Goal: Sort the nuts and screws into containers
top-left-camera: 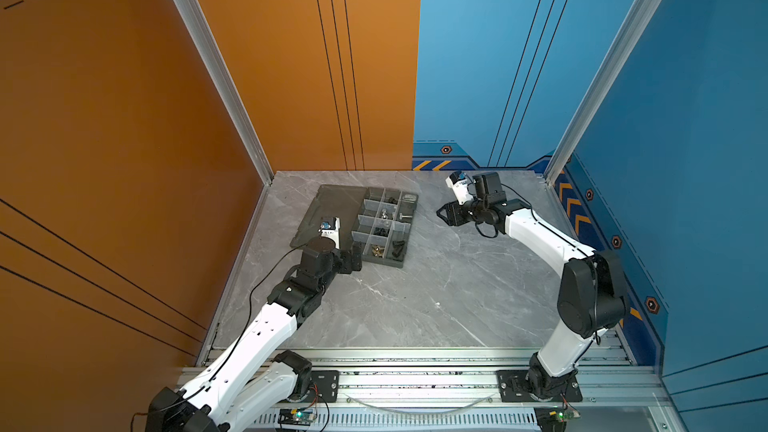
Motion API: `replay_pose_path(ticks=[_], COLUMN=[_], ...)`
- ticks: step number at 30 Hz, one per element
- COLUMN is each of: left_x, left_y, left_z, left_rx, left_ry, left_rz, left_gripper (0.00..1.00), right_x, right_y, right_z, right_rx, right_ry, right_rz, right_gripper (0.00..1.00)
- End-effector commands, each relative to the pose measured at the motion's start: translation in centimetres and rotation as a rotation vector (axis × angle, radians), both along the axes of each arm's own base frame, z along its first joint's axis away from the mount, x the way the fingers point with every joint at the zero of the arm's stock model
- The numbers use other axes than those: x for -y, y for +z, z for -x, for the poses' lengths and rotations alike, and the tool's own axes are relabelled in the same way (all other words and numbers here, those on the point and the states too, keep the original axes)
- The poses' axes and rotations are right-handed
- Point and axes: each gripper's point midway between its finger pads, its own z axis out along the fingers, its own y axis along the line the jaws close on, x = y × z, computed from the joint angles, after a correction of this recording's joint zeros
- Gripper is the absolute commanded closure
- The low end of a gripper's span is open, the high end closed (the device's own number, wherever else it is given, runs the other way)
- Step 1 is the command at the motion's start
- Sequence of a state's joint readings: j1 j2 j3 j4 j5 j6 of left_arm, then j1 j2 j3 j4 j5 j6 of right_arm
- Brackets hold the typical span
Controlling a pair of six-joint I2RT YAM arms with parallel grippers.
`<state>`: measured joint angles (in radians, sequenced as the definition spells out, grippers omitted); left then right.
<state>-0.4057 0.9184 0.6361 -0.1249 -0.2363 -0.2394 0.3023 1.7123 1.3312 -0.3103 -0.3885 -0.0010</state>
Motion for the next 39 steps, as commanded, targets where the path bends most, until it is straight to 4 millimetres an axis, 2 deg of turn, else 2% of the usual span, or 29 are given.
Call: replay_pose_path(ticks=[1, 10, 19, 22, 27, 31, 39], left_x=[-2.5, -8.5, -9.9, -10.4, -11.3, -11.4, -11.8], left_y=[0.8, -0.3, -2.0, -3.3, -5.4, -6.3, -8.1], left_z=[-0.7, -1.7, -2.8, -3.2, -3.8, -4.3, -5.1], left_rx=[0.046, 0.16, 0.228, 0.23, 0.242, 0.244, 0.274], left_ry=[0.065, 0.197, 0.18, 0.192, 0.221, 0.223, 0.244], left_rz=[-0.1, -0.118, -0.153, -0.158, -0.122, -0.102, -0.081], left_gripper=[0.02, 0.02, 0.02, 0.02, 0.02, 0.02, 0.02], right_x=[2.1, 6.7, 14.0, 16.4, 19.1, 20.2, 19.5], right_y=[0.3, -0.6, -4.1, -5.7, -7.8, -8.3, -7.8], right_z=[1.7, 2.3, 1.5, 1.7, 2.0, 2.1, 3.7], right_rx=[-0.007, 0.032, 0.085, 0.115, 0.203, 0.255, 0.367], right_ry=[-0.025, -0.148, -0.363, -0.429, -0.51, -0.56, -0.561], right_rz=[0.038, -0.045, -0.061, 0.019, 0.094, -0.005, 0.061], right_gripper=[0.41, 0.39, 0.39, 0.39, 0.39, 0.39, 0.38])
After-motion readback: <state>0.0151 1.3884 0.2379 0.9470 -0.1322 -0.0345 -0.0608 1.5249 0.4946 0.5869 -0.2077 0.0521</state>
